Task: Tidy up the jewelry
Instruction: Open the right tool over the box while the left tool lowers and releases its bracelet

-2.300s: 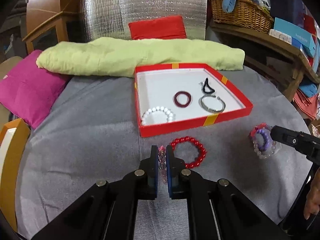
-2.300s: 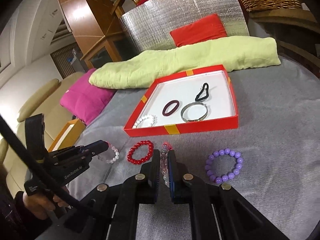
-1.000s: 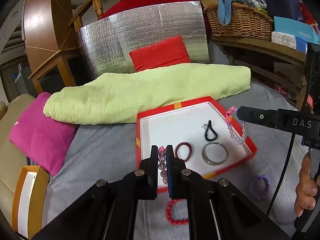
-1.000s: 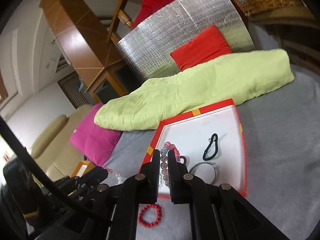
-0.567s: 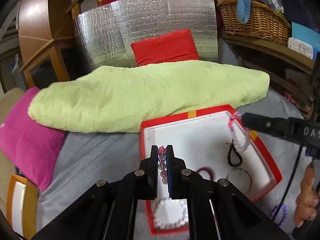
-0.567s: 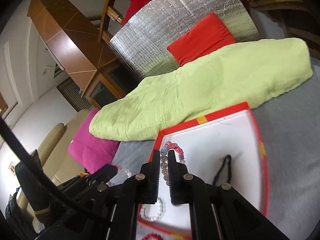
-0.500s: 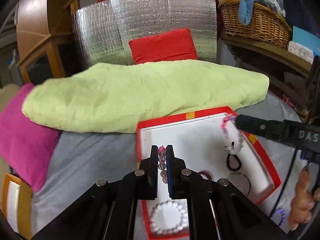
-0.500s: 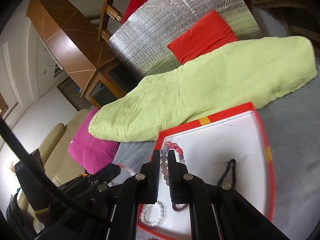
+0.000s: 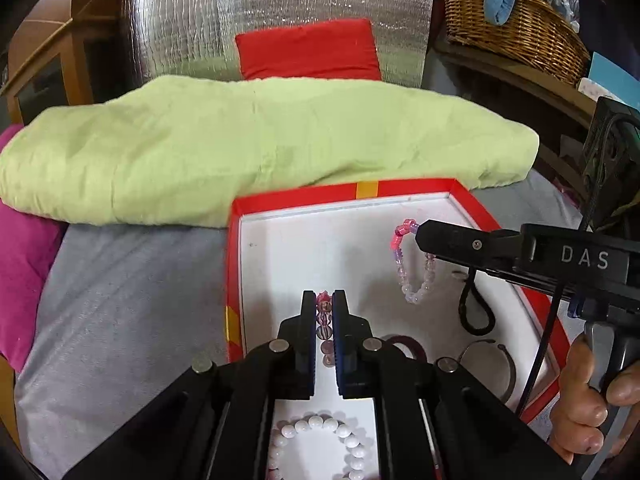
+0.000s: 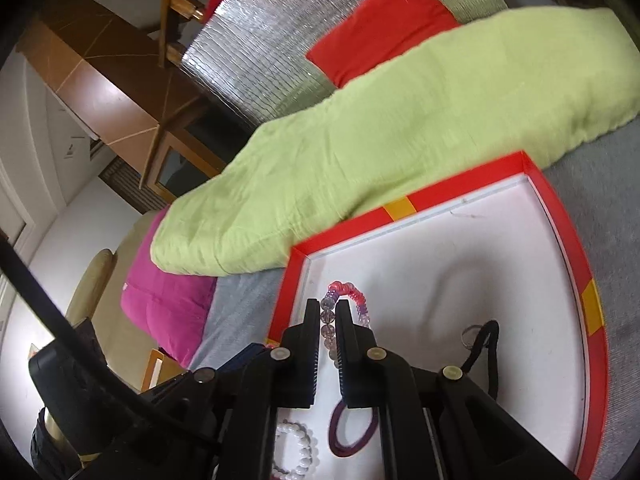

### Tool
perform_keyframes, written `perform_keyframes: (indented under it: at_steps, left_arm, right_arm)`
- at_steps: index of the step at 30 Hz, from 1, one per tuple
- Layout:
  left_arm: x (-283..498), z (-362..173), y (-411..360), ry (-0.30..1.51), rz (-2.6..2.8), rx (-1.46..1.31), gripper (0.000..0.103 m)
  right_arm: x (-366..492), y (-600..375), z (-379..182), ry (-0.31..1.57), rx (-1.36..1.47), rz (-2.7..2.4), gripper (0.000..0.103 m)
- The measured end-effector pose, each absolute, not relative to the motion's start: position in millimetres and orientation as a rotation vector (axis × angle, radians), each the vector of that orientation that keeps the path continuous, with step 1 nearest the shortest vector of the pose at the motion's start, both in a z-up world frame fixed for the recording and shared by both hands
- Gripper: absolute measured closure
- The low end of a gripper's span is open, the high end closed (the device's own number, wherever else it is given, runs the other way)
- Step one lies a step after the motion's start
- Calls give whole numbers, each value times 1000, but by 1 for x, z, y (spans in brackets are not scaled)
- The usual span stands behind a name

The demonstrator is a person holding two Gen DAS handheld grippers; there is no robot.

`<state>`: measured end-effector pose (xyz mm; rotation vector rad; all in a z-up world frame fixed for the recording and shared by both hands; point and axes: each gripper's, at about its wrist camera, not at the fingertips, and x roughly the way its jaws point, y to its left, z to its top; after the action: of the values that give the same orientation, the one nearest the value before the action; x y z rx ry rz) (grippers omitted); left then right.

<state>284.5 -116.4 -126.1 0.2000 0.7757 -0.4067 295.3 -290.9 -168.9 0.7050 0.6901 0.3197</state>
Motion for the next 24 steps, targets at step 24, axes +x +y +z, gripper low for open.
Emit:
perform_keyframes:
  at_steps: [24]
  left_arm:
    - [288, -135, -113, 811, -391, 182, 74]
  right_arm:
    - [289, -302, -177, 715, 718, 234, 91]
